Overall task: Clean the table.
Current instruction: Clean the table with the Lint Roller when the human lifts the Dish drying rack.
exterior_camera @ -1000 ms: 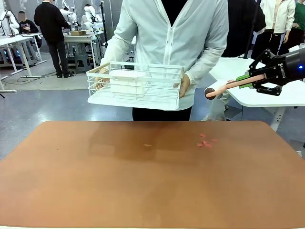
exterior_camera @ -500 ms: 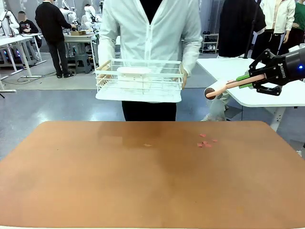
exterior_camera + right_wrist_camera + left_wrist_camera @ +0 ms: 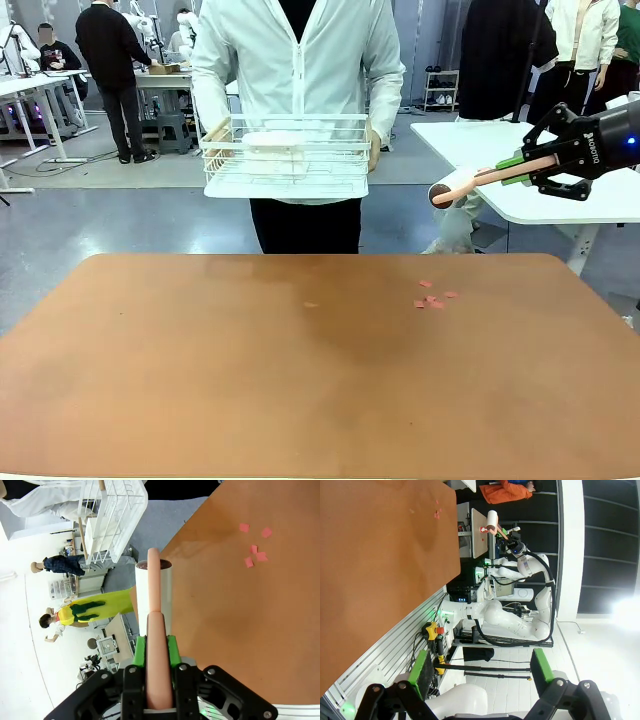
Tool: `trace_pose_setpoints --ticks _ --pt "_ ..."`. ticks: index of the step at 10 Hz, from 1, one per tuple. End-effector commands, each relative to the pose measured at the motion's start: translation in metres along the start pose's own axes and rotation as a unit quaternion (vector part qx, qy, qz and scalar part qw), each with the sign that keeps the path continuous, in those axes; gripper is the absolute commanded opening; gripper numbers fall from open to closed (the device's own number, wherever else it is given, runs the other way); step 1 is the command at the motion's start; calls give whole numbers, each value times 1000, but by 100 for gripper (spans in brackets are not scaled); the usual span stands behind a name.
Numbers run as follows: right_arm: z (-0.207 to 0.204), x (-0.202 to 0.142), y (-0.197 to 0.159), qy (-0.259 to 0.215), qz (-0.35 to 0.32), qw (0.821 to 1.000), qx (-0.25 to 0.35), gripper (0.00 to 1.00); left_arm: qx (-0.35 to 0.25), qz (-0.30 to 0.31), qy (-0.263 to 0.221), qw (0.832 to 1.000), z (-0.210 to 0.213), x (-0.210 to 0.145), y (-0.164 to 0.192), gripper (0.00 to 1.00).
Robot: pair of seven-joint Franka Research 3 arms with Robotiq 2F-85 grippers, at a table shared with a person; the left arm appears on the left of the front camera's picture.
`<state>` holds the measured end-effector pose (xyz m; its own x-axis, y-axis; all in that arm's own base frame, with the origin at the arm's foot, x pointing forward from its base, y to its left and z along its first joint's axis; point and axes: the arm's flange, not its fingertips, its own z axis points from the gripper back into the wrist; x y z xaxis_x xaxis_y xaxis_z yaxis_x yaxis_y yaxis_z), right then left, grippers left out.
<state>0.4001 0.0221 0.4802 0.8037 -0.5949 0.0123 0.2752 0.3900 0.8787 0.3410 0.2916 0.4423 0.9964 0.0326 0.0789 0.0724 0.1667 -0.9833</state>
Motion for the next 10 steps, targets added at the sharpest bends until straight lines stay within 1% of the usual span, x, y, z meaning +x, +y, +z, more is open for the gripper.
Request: trace_pose_setpoints --ticks 1,2,3,4,5,6,7,8,9,10 --pt "8 10 10 16 52 998 -19 21 3 3 1 1000 2 -6 -4 100" --pt "14 24 21 80 138 985 -67 21 3 3 1 1000 2 -6 -4 100" --pt "11 47 33 131 184 967 -114 21 3 3 1 1000 2 -6 -4 100" --pt "6 72 38 148 258 941 -161 21 3 3 1 1000 2 -6 -4 100" --pt "-1 101 37 187 302 919 -170 21 3 3 1 1000 2 -6 -4 100" --pt "-12 128 26 195 321 908 -187 21 3 3 1 1000 2 -6 -4 100" --pt "-18 150 14 209 320 903 -195 21 3 3 1 1000 2 -6 -4 100" --pt "-22 163 3 206 314 905 -201 21 3 3 1 1000 2 -6 -4 100" --pt "-26 173 -10 199 301 909 -210 21 3 3 1 1000 2 -6 -4 100" --pt "-25 178 -16 187 288 915 -211 21 3 3 1 1000 2 -6 -4 100"
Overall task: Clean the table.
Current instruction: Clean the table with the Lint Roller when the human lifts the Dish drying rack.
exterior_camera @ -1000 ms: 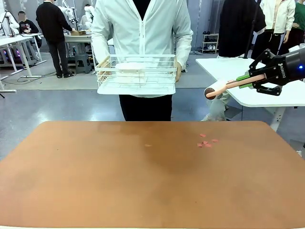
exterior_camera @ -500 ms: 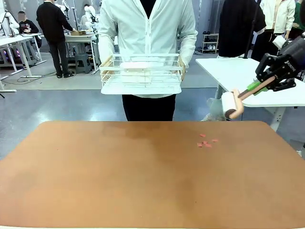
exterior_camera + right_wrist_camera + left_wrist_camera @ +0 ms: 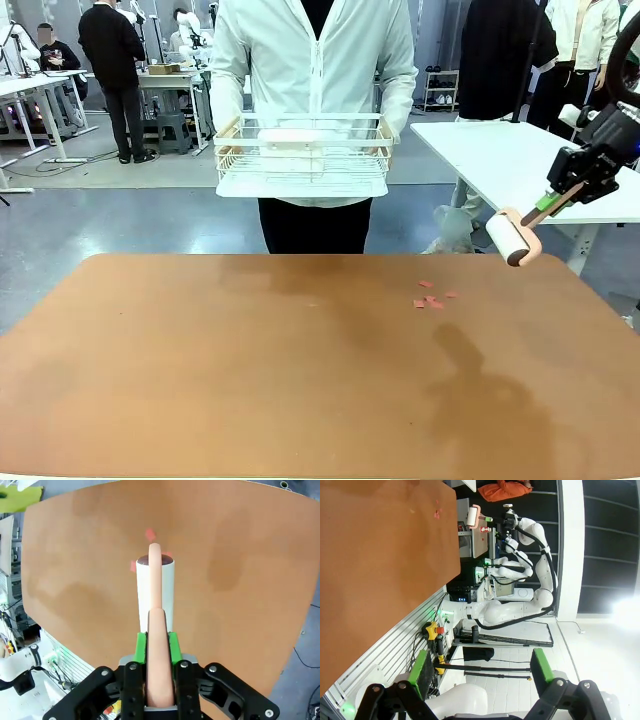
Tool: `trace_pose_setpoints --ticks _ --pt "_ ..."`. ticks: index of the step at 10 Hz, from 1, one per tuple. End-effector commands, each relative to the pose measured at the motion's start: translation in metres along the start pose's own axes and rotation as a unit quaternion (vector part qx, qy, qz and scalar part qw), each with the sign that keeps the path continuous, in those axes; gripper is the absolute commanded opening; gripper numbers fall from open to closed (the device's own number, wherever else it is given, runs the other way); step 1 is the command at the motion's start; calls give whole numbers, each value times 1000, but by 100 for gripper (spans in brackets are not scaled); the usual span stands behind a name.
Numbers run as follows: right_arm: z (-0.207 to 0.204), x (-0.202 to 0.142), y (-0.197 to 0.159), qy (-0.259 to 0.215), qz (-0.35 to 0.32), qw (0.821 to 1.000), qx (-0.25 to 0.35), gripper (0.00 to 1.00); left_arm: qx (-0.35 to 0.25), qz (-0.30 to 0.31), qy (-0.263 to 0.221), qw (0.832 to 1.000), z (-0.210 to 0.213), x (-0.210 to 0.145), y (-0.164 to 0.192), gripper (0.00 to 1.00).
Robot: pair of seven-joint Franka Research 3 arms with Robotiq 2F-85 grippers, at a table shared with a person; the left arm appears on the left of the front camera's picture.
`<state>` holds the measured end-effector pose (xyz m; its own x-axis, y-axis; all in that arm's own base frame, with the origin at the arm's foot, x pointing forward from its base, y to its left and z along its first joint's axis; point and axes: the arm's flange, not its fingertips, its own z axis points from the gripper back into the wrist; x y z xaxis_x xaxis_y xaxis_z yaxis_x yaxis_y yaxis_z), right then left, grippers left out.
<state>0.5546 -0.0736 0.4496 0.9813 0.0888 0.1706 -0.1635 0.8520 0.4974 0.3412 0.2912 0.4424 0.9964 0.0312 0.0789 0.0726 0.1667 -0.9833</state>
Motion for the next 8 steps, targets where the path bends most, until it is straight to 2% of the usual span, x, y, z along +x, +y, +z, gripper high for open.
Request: trace_pose_setpoints --ticks 1,2,4,5,6,8 --pt "13 -11 14 -79 -38 996 9 21 3 3 1 1000 2 -6 -4 100" --pt "0 0 0 0 0 1000 0 21 3 3 1 1000 2 -6 -4 100" --pt "0 0 0 0 0 1000 0 21 3 3 1 1000 2 -6 -4 100" --pt "3 0 -3 -18 -12 1000 4 21 3 3 1 1000 2 -6 -4 100" --pt "-6 16 -26 36 -17 999 5 21 3 3 1 1000 2 -6 -4 100" --pt "-38 54 -60 61 -30 998 -1 21 3 3 1 1000 2 -6 -4 100"
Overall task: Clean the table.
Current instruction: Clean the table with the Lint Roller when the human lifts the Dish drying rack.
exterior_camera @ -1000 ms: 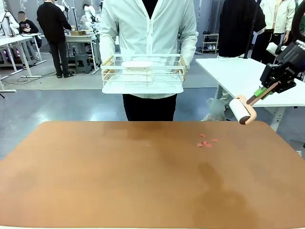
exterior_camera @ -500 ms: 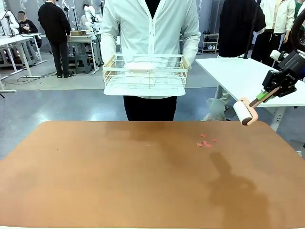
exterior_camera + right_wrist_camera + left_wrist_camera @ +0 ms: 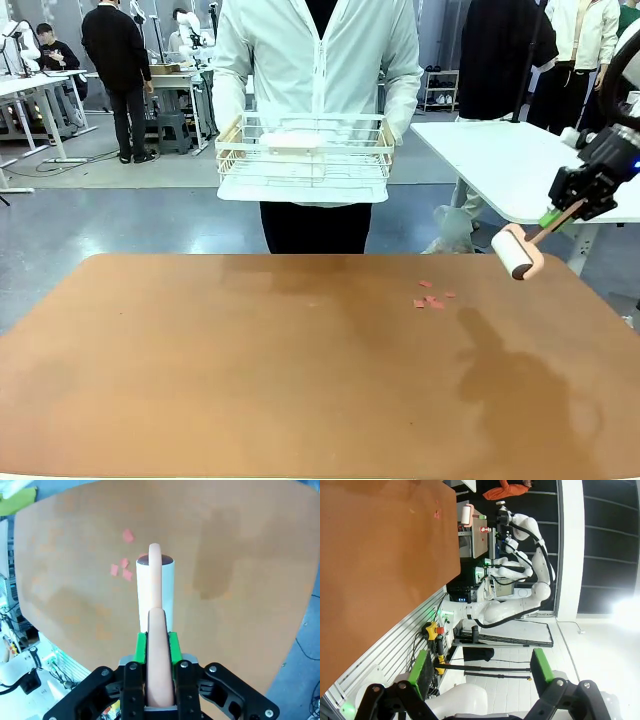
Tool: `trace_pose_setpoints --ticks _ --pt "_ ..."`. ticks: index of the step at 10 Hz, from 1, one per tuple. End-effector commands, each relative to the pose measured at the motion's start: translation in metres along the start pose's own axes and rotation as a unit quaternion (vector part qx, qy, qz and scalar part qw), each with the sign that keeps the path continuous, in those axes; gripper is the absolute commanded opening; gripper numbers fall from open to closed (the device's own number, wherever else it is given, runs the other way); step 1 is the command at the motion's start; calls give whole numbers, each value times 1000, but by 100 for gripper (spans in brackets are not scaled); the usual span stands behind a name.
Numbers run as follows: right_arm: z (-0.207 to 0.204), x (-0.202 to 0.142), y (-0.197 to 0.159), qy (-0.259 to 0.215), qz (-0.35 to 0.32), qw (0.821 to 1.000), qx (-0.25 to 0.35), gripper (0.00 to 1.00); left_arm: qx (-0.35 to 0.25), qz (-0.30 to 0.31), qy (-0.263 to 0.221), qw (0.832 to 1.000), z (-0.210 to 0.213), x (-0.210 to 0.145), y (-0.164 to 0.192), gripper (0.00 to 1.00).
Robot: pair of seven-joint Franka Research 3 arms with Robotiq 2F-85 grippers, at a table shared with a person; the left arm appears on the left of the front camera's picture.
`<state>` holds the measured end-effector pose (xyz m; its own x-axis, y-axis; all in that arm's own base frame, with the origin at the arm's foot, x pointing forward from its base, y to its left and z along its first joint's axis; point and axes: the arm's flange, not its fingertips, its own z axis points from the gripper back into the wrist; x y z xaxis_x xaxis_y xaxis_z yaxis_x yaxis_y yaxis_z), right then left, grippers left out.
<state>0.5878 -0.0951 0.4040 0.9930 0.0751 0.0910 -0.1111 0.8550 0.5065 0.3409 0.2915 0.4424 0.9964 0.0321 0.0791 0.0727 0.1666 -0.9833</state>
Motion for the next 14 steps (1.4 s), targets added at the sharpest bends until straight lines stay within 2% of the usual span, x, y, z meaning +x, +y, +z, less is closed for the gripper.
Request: trace_pose_setpoints --ticks 1,4,7,11,12,14 --pt "-16 45 -23 65 -12 998 18 21 3 3 1 1000 2 -5 -4 100" --pt "-32 57 -48 91 -38 994 40 21 3 3 1 1000 2 -5 -4 100" --pt "-37 52 -64 77 -55 994 50 21 3 3 1 1000 2 -5 -4 100" --pt "-51 37 -75 66 -46 994 75 21 3 3 1 1000 2 -5 -4 100" --pt "-54 35 -77 49 -40 995 82 21 3 3 1 1000 2 -5 -4 100" --pt "-66 28 -87 38 -38 992 113 21 3 3 1 1000 2 -5 -4 100"
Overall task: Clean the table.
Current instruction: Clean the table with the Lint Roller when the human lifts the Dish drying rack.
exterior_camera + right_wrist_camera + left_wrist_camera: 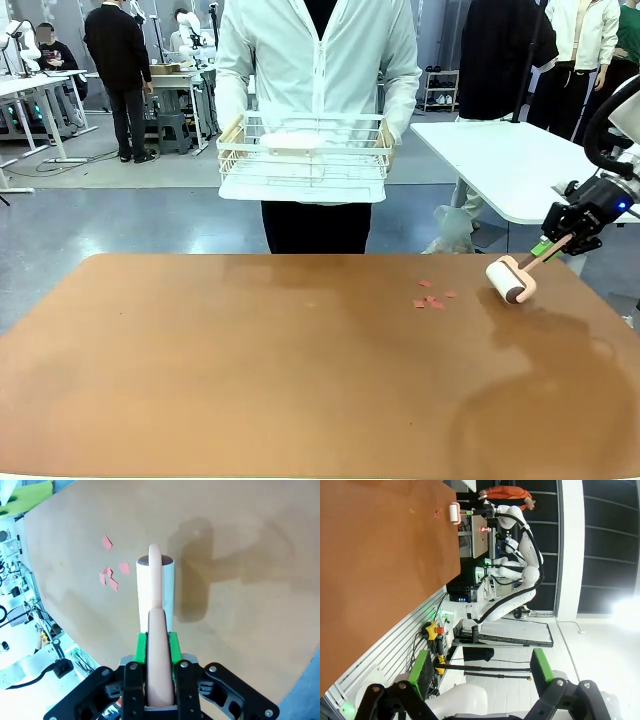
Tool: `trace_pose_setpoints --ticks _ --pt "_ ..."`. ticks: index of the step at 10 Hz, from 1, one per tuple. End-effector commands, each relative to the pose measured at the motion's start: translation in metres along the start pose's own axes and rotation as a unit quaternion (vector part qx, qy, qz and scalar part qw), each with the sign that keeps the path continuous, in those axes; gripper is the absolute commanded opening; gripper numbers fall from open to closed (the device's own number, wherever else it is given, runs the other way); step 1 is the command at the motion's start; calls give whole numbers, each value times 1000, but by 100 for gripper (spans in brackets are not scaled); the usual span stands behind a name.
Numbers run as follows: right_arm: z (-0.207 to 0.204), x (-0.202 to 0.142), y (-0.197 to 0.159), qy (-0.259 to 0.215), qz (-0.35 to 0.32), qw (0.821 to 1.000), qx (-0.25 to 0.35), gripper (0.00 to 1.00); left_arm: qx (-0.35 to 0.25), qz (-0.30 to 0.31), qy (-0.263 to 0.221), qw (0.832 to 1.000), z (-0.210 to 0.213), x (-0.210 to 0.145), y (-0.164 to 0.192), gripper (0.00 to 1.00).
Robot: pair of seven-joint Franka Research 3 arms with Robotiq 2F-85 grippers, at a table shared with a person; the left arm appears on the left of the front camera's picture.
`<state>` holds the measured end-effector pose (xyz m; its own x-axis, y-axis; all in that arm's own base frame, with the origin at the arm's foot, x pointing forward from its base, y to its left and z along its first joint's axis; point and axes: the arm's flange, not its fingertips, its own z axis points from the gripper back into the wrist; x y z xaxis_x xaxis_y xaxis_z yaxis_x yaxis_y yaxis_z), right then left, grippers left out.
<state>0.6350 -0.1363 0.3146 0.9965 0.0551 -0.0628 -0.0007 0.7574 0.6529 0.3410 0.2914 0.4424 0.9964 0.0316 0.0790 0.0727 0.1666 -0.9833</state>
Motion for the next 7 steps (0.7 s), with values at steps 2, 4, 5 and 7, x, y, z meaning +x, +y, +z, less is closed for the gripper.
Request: trace_pose_setpoints --ticks 2,4,5,7 --pt "-24 -16 -18 -24 25 998 44 21 3 3 1 1000 2 -6 -4 100" --pt "-38 -21 -31 -9 19 998 52 21 3 3 1 1000 2 -6 -4 100" --pt "-42 -22 -36 -10 18 998 57 21 3 3 1 1000 2 -6 -4 100" --pt "-44 -24 -37 -11 17 998 60 21 3 3 1 1000 2 -6 -4 100"
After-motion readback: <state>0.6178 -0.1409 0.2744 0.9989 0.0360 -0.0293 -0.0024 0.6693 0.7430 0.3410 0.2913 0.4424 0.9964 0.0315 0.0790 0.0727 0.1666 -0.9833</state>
